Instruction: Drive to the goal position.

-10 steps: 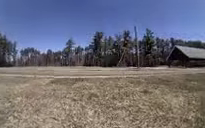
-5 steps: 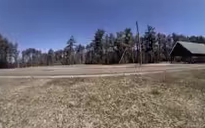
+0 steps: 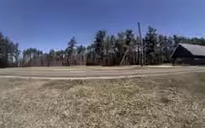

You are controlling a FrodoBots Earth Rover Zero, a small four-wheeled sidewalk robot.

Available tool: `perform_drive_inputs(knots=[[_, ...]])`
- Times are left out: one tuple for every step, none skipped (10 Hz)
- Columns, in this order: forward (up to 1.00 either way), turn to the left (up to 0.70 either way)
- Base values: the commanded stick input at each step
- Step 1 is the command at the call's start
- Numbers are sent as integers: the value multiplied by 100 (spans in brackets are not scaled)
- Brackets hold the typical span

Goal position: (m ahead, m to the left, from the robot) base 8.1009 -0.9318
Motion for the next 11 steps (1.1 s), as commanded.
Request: perform_drive_inputs(knots=[[70, 0], [70, 0], [70, 0], [70, 0], [70, 0], [70, 0], [70, 0], [70, 0], [70, 0], [70, 0], [70, 0]])
